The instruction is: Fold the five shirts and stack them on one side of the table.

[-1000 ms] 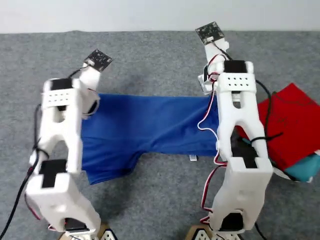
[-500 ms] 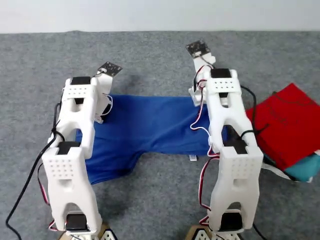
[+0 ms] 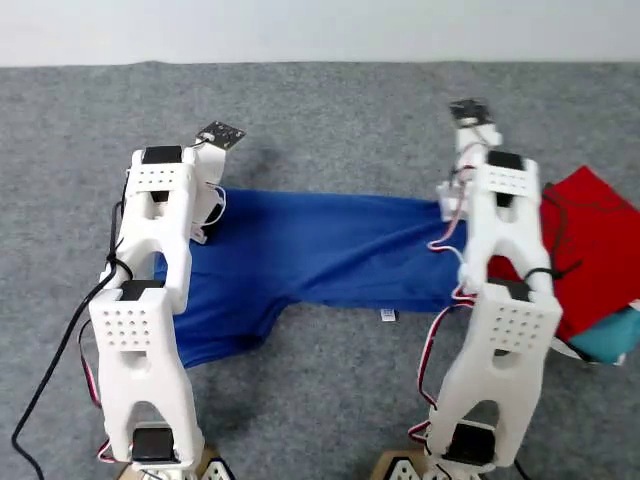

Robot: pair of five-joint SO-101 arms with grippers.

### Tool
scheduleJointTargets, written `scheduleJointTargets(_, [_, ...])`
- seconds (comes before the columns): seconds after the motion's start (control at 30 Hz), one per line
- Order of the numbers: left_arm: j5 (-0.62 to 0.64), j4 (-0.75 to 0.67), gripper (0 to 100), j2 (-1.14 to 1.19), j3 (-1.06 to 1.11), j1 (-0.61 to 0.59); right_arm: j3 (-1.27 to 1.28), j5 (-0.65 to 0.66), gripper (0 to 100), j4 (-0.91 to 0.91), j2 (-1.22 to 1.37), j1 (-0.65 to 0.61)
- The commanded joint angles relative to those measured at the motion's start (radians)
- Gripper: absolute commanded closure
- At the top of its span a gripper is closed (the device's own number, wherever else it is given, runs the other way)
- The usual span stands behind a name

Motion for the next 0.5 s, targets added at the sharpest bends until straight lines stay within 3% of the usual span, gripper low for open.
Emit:
scheduleJointTargets(0.0, [0.008,0.002,99,0.003,-0.019,0.008,-0.052,-0.002,97.5,-0.008,-0.059,0.053])
scheduleJointTargets(0.17, [0.035,-0.002,99,0.005,-0.019,0.008,-0.052,0.023,97.5,-0.008,-0.148,0.039])
scheduleJointTargets(0.47, [0.040,-0.003,99,0.003,-0.018,0.008,-0.052,0.023,96.9,-0.047,-0.199,-0.128])
